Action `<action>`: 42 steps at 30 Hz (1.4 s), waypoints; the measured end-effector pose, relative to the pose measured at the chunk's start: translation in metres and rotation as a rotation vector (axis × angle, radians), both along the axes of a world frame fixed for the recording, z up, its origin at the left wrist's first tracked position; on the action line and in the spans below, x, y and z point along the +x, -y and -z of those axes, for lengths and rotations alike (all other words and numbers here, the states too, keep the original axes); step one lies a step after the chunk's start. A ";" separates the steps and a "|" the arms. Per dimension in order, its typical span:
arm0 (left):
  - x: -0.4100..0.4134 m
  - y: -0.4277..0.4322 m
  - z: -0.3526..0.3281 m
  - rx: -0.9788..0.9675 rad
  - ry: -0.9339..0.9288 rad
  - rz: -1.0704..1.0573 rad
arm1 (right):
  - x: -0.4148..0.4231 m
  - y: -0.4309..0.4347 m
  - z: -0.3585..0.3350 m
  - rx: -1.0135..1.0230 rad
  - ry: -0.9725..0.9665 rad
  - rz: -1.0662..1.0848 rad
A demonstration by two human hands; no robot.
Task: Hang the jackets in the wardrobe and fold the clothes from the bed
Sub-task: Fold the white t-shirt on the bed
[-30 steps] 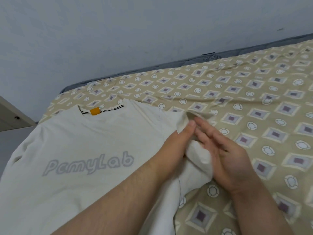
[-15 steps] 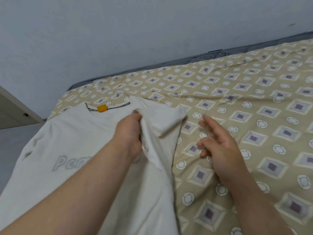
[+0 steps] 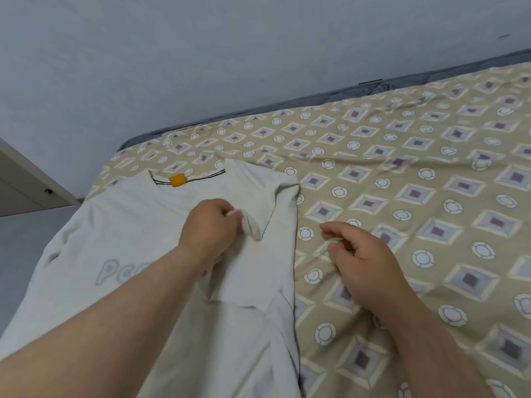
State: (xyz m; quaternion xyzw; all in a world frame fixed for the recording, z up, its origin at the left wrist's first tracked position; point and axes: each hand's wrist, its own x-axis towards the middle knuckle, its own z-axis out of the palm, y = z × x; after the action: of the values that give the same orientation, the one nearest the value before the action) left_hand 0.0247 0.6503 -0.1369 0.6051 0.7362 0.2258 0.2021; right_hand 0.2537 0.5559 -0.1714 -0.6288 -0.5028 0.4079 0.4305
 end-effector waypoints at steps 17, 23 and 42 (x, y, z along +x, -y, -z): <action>-0.065 0.131 0.045 -0.055 -0.494 0.311 | -0.019 0.002 0.004 0.154 0.355 0.005; -0.064 0.142 0.074 -0.046 -0.551 0.306 | -0.035 0.002 0.030 0.268 0.744 -0.086; -0.202 0.160 0.024 -0.116 -0.098 0.545 | -0.167 0.019 -0.025 0.206 0.933 0.065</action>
State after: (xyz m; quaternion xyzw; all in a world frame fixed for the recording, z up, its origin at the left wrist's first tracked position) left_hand -0.1771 0.4902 -0.1609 0.7785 0.5667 0.0912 0.2538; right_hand 0.0865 0.5371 -0.1464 -0.7143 -0.6603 0.0165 0.2314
